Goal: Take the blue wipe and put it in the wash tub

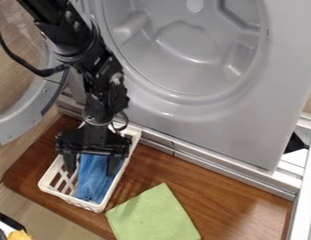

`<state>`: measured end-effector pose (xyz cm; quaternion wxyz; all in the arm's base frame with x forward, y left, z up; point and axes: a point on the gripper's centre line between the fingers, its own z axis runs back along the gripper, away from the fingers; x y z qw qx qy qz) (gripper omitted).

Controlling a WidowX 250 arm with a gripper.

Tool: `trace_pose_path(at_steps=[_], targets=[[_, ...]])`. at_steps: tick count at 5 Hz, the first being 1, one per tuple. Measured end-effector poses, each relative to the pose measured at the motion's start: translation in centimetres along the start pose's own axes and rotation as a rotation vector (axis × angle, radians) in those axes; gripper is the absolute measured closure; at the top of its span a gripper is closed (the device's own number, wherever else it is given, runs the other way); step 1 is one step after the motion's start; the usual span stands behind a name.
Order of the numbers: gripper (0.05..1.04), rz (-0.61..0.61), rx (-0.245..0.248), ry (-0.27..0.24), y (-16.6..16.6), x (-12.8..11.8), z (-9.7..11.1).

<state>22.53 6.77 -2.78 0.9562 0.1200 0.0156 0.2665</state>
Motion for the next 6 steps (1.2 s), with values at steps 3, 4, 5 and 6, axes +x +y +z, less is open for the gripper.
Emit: trace_pose_path(at_steps=[3, 4, 5, 6], targets=[[0.639, 0.079, 0.094, 0.014, -0.3, 0.2, -2.6], [0.876, 0.081, 0.095, 0.011, -0.6, 0.1, -2.5], [0.962, 0.07, 0.092, 0.013, -0.8, -0.1, -2.0], [0.975, 0.074, 0.009, -0.055, -1.3, 0.7, 1.2]])
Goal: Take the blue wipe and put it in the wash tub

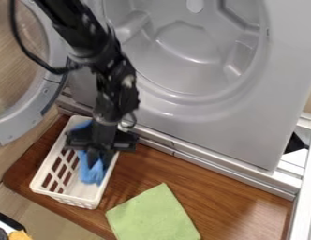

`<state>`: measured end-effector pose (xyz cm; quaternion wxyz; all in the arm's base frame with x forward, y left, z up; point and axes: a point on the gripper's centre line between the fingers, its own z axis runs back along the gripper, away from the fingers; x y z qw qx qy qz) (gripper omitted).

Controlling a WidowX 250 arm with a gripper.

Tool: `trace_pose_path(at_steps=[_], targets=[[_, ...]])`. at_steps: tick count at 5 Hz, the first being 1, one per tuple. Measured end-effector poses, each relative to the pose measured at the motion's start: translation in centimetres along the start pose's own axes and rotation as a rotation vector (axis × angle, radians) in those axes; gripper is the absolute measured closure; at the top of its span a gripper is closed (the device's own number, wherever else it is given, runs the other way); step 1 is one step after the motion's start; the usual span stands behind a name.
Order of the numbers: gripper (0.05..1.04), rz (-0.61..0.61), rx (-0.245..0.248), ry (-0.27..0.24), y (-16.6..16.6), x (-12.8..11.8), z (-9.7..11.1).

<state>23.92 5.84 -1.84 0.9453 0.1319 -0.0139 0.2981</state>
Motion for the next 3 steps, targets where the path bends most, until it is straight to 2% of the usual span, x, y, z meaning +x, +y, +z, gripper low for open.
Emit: trace_pose_path(at_steps=[1, 2, 3], targets=[[0.976, 0.009, -0.083, -0.069, -0.1, 0.4, 4.1], [0.976, 0.016, -0.11, -0.085, 0.0, 0.3, 5.6], [0.975, -0.009, -0.196, -0.137, -2.0, 1.0, 7.6]])
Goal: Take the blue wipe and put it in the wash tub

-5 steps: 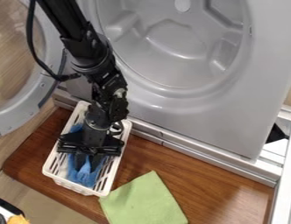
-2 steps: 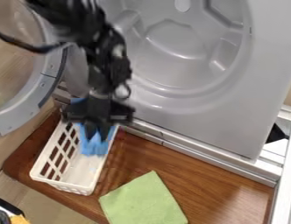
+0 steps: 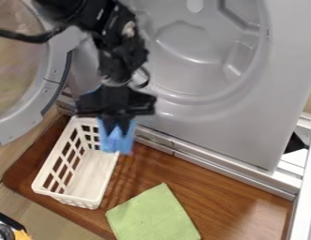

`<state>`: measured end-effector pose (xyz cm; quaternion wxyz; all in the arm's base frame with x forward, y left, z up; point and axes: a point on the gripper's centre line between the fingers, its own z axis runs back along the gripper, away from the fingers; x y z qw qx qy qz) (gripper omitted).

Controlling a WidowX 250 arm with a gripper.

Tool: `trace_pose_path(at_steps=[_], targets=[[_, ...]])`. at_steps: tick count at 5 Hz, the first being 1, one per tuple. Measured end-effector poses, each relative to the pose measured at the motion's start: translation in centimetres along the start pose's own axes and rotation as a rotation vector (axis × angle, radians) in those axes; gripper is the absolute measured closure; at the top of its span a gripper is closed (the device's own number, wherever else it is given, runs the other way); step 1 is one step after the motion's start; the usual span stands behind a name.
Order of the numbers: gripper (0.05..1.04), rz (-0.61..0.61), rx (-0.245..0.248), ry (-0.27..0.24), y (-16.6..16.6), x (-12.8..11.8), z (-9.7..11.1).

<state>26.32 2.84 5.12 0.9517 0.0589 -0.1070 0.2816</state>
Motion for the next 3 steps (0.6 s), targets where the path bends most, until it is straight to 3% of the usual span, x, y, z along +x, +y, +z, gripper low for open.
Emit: trace_pose_path(at_steps=[1, 3], targets=[[0.976, -0.05, -0.063, -0.065, -3.2, 1.5, 2.0], [0.976, -0.106, -0.151, -0.077, -8.1, 5.0, 1.2]])
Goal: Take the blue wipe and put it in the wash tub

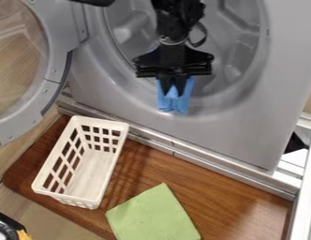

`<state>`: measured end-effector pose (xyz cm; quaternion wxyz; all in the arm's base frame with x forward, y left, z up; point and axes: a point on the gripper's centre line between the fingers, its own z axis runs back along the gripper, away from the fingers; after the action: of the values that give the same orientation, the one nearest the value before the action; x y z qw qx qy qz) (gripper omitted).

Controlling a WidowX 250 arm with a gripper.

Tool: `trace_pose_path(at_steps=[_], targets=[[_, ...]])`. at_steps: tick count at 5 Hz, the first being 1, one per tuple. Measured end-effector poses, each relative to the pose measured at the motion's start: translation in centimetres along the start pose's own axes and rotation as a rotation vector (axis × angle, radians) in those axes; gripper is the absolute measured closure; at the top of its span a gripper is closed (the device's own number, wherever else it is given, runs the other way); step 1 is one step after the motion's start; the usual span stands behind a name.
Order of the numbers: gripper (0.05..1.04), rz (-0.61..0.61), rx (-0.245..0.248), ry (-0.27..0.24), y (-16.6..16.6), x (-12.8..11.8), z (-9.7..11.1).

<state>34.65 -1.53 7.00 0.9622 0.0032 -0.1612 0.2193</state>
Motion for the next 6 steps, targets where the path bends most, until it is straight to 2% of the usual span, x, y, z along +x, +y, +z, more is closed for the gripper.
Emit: trace_pose_path(at_steps=[1, 2, 3, 5, 6], targets=[[0.976, 0.013, -0.004, 0.025, -0.4, 2.2, -2.3], [0.941, 0.006, -0.006, 0.025, -0.7, 3.8, -3.6], [0.73, 0.0, 0.01, 0.047, -0.5, 4.3, -4.6], [0.165, 0.022, 0.012, 0.05, -0.3, 3.9, -4.9], [0.087, 0.016, 0.014, 0.061, -0.2, 3.5, -4.8]])
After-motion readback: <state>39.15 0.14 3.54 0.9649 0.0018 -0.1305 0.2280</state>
